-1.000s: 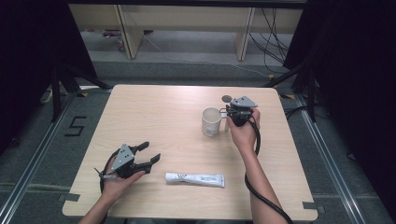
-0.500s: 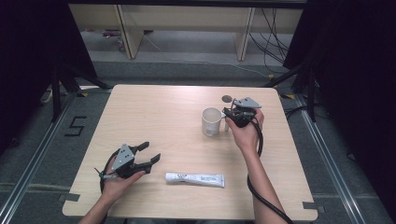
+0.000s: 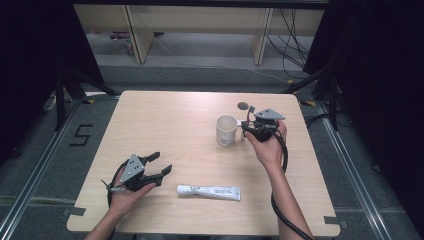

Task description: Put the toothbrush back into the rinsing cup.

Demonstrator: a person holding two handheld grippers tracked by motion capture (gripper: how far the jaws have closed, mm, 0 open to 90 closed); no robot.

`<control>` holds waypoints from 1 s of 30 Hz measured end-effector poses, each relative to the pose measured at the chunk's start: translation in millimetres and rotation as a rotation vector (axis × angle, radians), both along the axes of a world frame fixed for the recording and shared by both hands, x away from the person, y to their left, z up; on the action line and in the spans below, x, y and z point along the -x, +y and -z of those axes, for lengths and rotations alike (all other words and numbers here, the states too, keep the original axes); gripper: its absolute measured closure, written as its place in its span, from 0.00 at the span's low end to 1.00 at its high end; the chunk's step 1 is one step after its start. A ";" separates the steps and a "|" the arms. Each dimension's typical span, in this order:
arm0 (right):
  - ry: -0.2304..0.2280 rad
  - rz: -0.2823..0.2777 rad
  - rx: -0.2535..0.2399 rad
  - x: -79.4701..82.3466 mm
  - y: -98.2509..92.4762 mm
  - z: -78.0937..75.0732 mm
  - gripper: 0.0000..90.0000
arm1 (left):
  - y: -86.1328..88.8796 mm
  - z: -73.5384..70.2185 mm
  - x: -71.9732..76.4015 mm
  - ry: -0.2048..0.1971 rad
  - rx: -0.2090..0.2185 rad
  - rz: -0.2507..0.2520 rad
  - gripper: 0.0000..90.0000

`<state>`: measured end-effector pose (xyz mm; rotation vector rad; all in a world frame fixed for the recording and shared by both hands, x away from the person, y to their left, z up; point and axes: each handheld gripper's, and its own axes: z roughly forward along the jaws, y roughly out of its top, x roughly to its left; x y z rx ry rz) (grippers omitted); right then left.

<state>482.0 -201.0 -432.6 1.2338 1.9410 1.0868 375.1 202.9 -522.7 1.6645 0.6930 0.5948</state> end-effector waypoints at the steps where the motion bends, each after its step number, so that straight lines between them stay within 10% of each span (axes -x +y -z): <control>1: -0.018 -0.019 0.029 -0.2 -2.8 -1.2 0.44 | -0.1 0.0 0.1 0.000 0.001 0.001 0.35; 5: 0.045 -0.007 -0.007 9.6 -1.5 -3.3 0.44 | -1.6 0.8 -0.7 -0.010 0.010 0.005 0.35; 15: 0.070 -0.121 0.102 25.4 -11.2 -0.5 0.45 | -1.8 0.7 -1.3 -0.002 0.011 0.002 0.35; 23: 0.230 -0.184 0.128 43.7 -10.3 4.3 0.48 | -1.8 0.1 -2.1 0.001 0.006 0.008 0.36; 30: 0.310 -0.352 0.216 52.5 -6.9 13.0 0.52 | -6.5 -4.6 0.4 -0.005 -0.026 0.043 0.37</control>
